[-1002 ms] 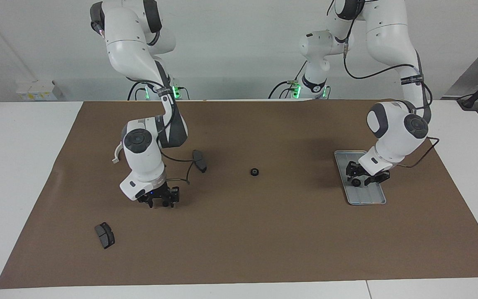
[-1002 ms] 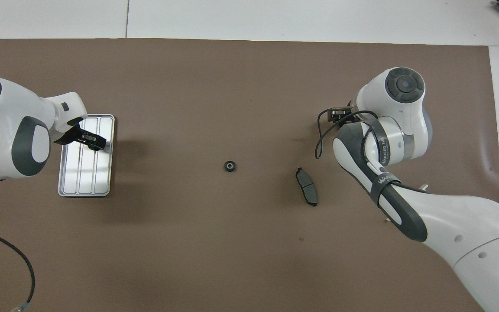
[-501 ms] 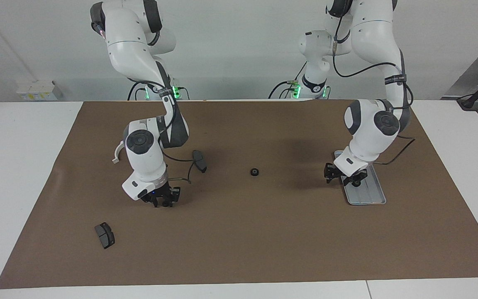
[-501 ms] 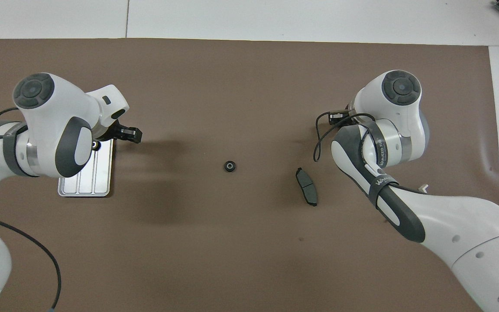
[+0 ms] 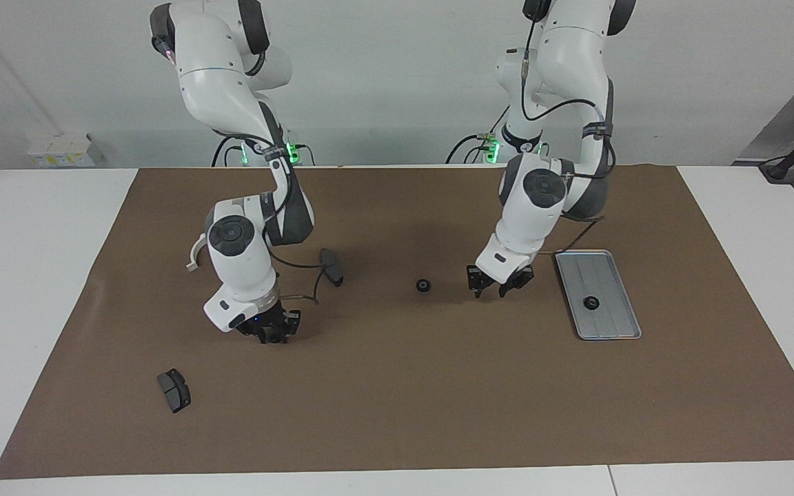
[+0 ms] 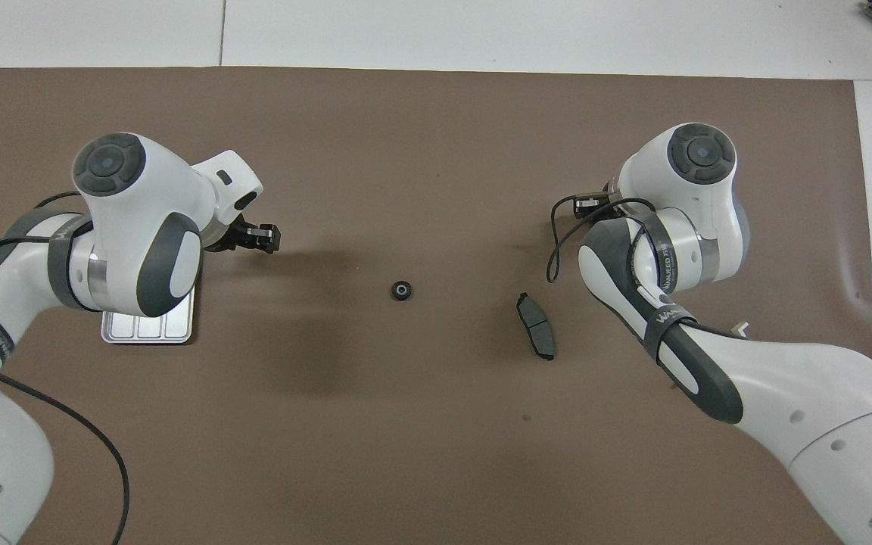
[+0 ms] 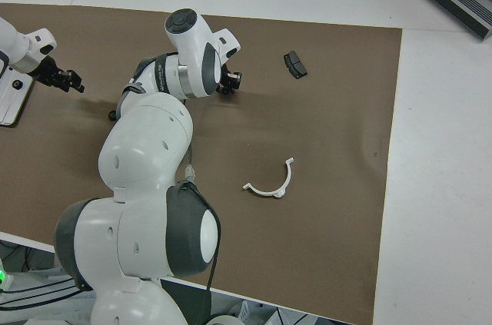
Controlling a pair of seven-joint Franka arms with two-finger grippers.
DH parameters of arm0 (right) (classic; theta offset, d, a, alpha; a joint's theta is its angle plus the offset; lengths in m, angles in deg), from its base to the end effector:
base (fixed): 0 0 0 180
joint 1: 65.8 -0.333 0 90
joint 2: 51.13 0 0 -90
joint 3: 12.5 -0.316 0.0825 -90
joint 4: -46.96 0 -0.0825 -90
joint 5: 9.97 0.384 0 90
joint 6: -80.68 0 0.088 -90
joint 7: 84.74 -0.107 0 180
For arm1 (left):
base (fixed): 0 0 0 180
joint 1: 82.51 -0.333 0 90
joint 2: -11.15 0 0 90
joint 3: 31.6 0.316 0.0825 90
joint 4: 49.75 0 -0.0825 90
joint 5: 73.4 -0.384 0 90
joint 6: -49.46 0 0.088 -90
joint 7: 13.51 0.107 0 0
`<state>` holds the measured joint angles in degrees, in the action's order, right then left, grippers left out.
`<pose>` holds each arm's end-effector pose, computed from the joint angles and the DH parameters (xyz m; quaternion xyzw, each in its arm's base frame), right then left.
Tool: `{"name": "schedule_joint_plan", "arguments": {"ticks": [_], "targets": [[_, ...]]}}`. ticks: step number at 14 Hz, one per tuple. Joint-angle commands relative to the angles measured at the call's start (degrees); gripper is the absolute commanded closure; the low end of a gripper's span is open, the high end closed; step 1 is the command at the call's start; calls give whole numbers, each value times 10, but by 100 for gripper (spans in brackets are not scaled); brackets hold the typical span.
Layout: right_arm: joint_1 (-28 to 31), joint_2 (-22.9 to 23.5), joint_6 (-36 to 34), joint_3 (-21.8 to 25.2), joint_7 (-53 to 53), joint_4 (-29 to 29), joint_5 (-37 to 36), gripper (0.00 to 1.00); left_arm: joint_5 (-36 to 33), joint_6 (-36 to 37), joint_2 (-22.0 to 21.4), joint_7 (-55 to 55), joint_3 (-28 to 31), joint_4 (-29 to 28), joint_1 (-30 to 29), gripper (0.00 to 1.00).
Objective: Pick bearing gear from pile to tray
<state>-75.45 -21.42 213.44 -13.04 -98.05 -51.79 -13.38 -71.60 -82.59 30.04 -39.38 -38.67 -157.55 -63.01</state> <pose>0.6657 0.1179 0.2923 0.9991 -0.0085 0.0409 0.0122 0.5699 -0.2805 0.3452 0.9983 0.0081 0.0288 0.0497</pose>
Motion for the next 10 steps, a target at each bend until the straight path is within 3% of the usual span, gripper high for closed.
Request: {"name": "schedule_joint_plan", "arguments": {"ticks": [1, 4, 7, 10], "targets": [[5, -11, 6, -6, 12, -13, 11, 62, 5, -69, 14, -78, 9, -5, 49, 43], [4, -13, 6, -6, 7, -12, 13, 72, 19, -74, 18, -90, 9, 5, 73, 44], [3, -17, 5, -5, 7, -13, 13, 92, 19, -70, 27, -89, 9, 0, 95, 42], [3, -36, -5, -5, 5, -13, 14, 100, 18, -63, 46, -90, 10, 2, 120, 40]]}}
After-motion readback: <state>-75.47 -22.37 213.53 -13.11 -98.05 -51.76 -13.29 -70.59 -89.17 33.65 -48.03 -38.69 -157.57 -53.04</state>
